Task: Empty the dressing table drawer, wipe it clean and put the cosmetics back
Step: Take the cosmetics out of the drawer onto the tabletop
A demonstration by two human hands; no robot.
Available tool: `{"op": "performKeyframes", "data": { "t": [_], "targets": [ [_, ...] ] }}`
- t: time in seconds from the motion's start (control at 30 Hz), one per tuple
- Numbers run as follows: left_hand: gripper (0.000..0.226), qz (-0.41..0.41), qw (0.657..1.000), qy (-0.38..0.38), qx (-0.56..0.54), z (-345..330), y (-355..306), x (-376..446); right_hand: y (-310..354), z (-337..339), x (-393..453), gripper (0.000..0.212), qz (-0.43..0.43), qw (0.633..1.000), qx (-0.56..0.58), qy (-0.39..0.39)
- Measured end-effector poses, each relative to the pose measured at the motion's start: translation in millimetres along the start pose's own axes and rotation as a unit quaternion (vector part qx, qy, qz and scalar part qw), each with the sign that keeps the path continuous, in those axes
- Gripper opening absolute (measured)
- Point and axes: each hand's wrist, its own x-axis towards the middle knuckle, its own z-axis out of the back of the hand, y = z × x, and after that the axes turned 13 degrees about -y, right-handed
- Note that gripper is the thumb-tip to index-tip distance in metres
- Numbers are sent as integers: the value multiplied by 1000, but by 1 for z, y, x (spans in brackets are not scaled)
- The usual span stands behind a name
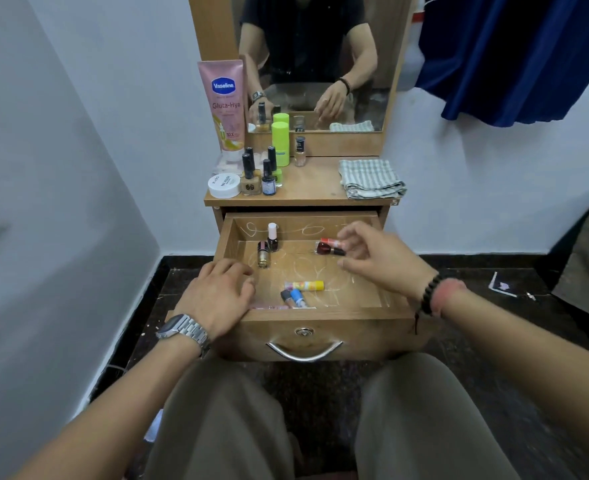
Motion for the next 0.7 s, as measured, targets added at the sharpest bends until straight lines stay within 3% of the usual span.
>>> {"op": "performKeyframes", "data": {
  "t": [0.2,0.37,0.53,0.7],
  "targets": [
    [38,2,1000,13,-1,0,0,2,-22,10,-50,40,-43,999,-10,0],
    [38,10,1000,15,-16,6,-7,7,-17,16,-53,41,0,998,-55,-16],
    [37,-68,997,16,-40,-5,-57,36,-9,13,-52,37,51,994,-95,-12],
    [28,-139,989,43,6,-44,-112,90,-8,15,-53,36,55,993,-101,-9]
  ]
}}
